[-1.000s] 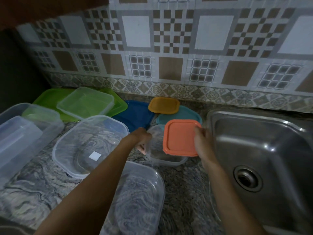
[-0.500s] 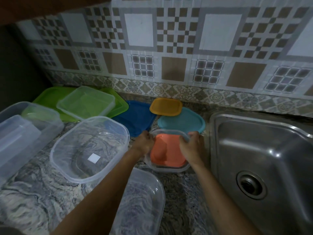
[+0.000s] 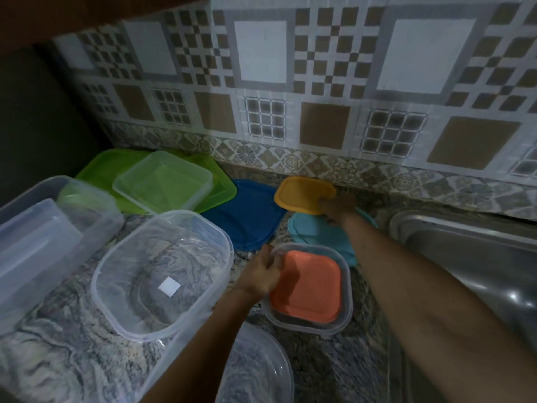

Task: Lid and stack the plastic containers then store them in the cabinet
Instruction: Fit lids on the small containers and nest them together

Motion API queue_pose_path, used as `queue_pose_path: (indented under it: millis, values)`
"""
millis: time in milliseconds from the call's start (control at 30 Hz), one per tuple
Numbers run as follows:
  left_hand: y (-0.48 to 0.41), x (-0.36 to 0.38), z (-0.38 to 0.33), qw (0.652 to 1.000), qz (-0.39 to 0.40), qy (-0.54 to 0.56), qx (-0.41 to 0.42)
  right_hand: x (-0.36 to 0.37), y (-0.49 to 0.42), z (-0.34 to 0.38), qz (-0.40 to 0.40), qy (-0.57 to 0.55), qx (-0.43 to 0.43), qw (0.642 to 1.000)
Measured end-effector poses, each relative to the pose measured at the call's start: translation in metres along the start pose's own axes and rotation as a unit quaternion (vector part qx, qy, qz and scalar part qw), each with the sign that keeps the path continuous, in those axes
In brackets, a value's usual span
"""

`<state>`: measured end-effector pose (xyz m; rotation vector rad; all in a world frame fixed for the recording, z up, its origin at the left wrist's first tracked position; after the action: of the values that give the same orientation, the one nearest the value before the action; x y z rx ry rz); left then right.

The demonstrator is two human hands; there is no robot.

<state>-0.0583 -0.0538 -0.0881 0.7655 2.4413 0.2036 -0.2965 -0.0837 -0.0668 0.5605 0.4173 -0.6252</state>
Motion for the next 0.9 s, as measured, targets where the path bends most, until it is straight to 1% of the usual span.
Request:
queue_pose_path:
  millis: [67, 100, 133, 200, 300, 367, 467, 533, 600, 667, 767, 833, 900]
  values:
    - [0.001, -0.001, 0.001, 1.000, 0.006, 0.003, -0.009, 0.001, -0.001, 0.002, 0.020, -0.025, -0.003, 0.999]
    - [0.000, -0.001, 0.001, 1.000, 0.008, 0.003, -0.012, 0.001, -0.001, 0.000, 0.024, -0.055, 0.005, 0.998]
    - [0.000, -0.002, 0.002, 1.000, 0.009, 0.003, -0.020, 0.000, -0.003, -0.002, 0.020, -0.089, 0.015, 0.996]
    - [0.002, -0.003, -0.001, 1.000, 0.013, 0.008, -0.025, -0.007, -0.001, -0.007, -0.024, -0.137, 0.021, 0.990]
    - [0.007, -0.002, -0.007, 0.999, 0.024, 0.020, -0.044, -0.029, 0.033, -0.007, -0.077, -0.137, -0.034, 0.987]
    - [0.006, -0.005, -0.006, 0.995, 0.022, 0.061, -0.070, -0.039, 0.069, -0.014, -0.092, -0.154, -0.063, 0.982]
    - [-0.015, -0.008, 0.014, 0.983, -0.002, 0.140, -0.115, -0.045, 0.120, -0.042, -0.110, -0.140, -0.112, 0.978]
    - [-0.001, -0.017, 0.002, 0.972, -0.011, 0.171, -0.159, -0.038, 0.146, -0.061, -0.102, -0.132, -0.101, 0.981]
    - [0.016, -0.023, -0.012, 0.965, -0.001, 0.192, -0.178, -0.025, 0.165, -0.079, -0.097, -0.106, -0.074, 0.987]
    - [0.023, -0.025, -0.016, 0.969, 0.025, 0.177, -0.168, -0.011, 0.176, -0.091, -0.115, -0.076, -0.060, 0.989]
    - [0.029, -0.024, -0.013, 0.985, 0.033, 0.113, -0.124, 0.010, 0.192, -0.098, -0.150, -0.036, -0.044, 0.987]
    - [0.033, -0.022, -0.010, 0.992, 0.022, 0.072, -0.097, 0.017, 0.200, -0.100, -0.167, 0.001, -0.036, 0.985]
    - [0.035, -0.022, -0.009, 0.997, 0.009, 0.040, -0.065, 0.019, 0.205, -0.102, -0.167, 0.032, -0.013, 0.985]
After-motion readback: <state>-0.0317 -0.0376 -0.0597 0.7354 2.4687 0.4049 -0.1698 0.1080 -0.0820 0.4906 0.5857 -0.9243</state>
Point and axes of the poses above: each hand's wrist, its own y-axis away from the middle knuckle, its own x-axis out of the palm, z = x × y, the point moved 3 cm from there along -y, towards the middle knuckle, and after that the axes turned 6 degrees about y, right-handed, at the moved point
